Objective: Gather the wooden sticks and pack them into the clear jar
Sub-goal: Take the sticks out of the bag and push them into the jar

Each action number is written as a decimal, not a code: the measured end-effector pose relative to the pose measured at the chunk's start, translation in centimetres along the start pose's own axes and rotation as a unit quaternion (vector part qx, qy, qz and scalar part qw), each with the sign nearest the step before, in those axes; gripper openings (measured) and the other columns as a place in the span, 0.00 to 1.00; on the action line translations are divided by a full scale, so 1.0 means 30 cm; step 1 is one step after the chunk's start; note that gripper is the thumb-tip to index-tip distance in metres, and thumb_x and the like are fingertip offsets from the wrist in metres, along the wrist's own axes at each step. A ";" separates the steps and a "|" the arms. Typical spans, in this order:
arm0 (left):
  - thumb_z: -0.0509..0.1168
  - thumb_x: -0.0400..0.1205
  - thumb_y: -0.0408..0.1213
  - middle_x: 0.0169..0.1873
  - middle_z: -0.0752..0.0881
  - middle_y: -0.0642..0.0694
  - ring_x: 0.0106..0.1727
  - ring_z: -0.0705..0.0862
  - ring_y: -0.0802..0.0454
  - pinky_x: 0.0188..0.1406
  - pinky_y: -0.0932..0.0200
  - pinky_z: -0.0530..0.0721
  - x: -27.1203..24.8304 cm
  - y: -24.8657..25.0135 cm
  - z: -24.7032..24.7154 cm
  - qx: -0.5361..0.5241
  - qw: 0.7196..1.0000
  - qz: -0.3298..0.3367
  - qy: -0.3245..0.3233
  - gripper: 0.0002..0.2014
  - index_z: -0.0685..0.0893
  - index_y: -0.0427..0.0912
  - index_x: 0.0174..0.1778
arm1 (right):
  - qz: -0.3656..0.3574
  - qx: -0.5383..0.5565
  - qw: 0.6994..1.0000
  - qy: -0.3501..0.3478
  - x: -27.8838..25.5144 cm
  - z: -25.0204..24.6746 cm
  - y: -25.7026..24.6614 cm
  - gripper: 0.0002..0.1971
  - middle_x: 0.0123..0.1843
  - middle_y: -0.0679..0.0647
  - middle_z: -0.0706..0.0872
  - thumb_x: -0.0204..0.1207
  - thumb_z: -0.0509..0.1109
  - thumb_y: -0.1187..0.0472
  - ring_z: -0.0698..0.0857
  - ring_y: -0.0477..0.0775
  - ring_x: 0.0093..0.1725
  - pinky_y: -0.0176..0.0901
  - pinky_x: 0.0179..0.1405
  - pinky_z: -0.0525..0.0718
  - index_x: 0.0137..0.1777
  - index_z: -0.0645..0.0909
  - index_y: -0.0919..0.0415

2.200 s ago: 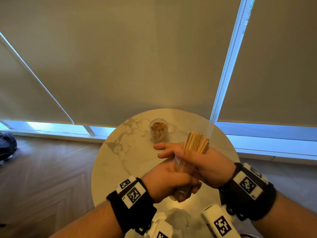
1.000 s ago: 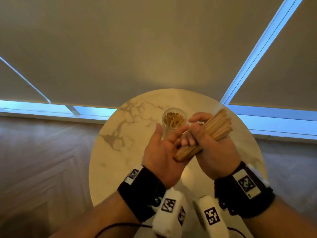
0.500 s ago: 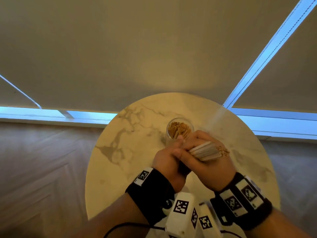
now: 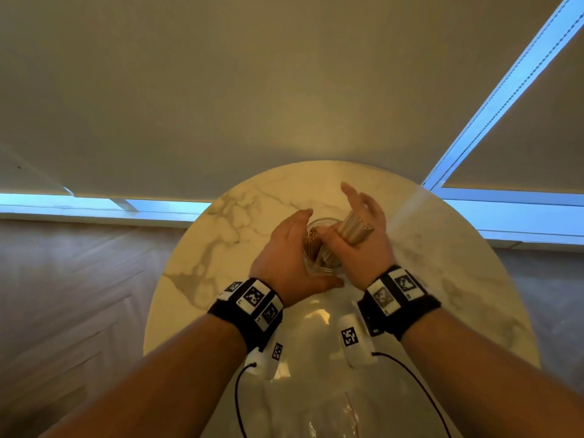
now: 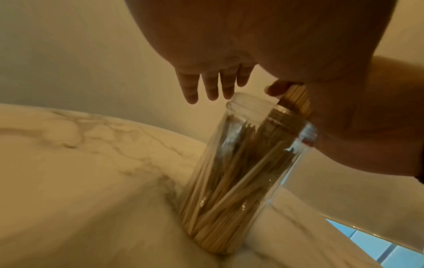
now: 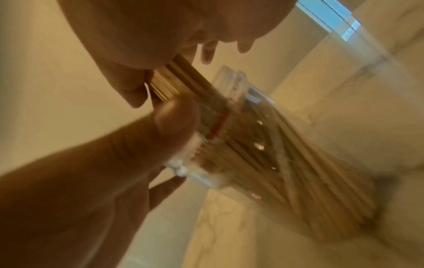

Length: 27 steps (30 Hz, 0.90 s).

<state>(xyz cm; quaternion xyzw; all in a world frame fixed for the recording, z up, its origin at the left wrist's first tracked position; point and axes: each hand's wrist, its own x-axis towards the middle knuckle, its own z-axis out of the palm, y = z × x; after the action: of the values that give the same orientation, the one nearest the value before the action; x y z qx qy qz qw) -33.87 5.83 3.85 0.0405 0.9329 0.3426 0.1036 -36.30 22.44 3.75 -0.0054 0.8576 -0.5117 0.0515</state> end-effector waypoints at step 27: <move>0.81 0.66 0.54 0.71 0.82 0.57 0.67 0.85 0.58 0.68 0.51 0.86 0.044 -0.108 0.120 -0.166 0.986 -0.031 0.006 0.48 0.64 0.65 0.81 | -0.159 -0.458 0.866 -0.122 -0.115 0.018 0.014 0.43 0.81 0.52 0.79 0.86 0.36 0.29 0.64 0.57 0.89 0.69 0.88 0.46 0.80 0.77 0.55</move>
<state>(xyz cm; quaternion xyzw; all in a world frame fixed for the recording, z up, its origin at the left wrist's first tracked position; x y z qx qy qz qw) -34.38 5.83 -1.15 -0.0078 0.8644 0.4895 0.1142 -32.79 22.39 3.41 -0.2270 0.9700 -0.0579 0.0653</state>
